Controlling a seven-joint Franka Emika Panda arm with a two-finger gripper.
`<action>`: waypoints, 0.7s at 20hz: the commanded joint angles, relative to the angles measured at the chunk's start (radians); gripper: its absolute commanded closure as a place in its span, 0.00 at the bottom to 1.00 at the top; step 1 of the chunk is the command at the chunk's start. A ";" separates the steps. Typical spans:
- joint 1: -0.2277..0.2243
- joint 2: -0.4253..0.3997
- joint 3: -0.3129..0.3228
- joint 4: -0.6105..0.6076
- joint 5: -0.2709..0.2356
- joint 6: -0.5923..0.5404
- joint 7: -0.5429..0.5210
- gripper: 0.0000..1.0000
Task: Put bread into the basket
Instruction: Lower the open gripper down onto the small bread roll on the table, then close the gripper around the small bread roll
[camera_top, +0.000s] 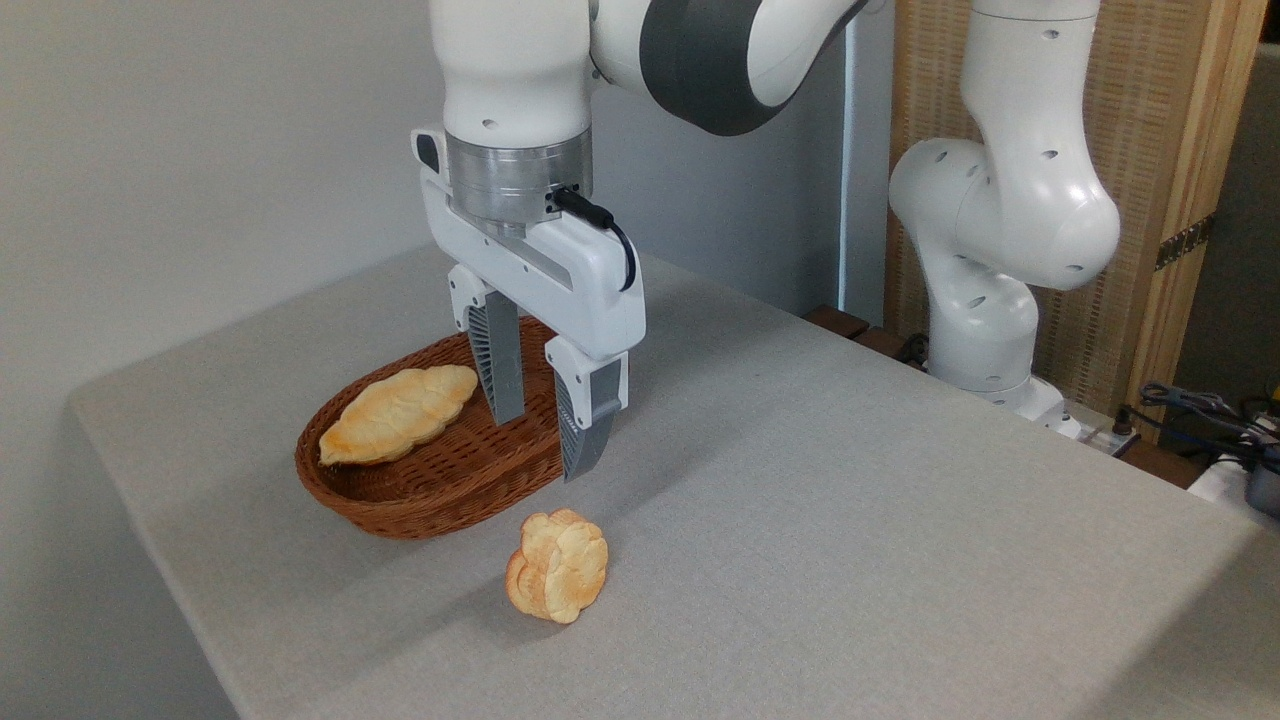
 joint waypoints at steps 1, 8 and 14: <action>-0.009 0.004 0.005 0.004 0.012 -0.009 0.017 0.00; -0.006 0.046 0.008 -0.070 0.013 0.152 0.043 0.00; -0.004 0.092 0.033 -0.093 0.013 0.174 0.049 0.00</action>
